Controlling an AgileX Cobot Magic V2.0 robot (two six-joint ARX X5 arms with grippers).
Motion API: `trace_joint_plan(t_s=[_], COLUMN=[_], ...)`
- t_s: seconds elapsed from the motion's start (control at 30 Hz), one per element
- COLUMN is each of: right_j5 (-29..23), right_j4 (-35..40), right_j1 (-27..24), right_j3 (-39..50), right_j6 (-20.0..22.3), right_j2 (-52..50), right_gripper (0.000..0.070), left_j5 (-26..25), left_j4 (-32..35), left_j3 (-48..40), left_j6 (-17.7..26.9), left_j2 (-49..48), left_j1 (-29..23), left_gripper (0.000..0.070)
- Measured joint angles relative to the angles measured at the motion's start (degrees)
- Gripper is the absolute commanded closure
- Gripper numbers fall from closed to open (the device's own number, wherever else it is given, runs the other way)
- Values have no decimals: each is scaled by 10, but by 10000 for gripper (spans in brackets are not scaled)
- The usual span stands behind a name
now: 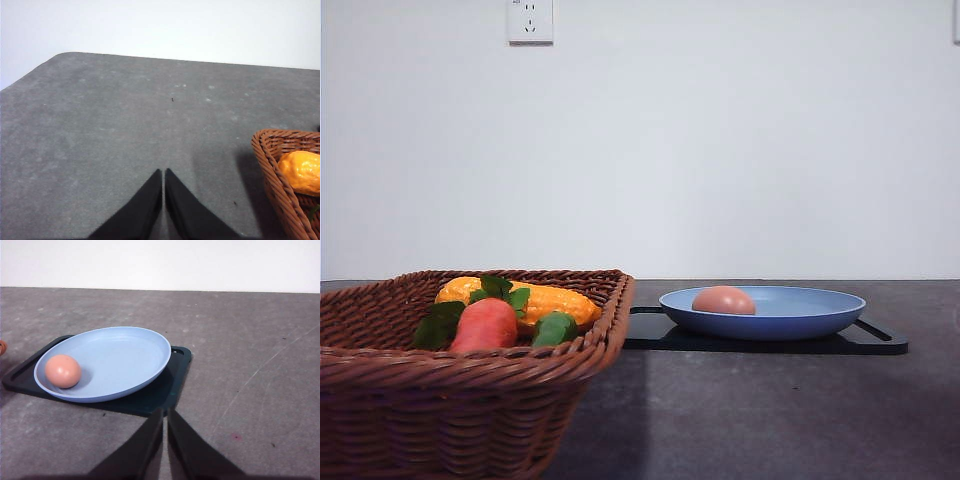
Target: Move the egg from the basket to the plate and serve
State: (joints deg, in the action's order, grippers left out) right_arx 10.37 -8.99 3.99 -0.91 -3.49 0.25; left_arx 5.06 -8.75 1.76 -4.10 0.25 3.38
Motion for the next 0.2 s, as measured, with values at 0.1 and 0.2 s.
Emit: trace_joint_plan(t_s=[0.1,0.2], right_j5=[0,0], right_j4=[0,0], right_j1=[0,0], right_j3=[0,0], right_j6=[0,0], right_j2=[0,0], right_gripper=[700,700], left_j5=[0,0], left_j4=[0,0], left_j3=[0,0], left_j6=[0,0], left_j2=[0,0], left_j1=[0,0], left_gripper=[700,700])
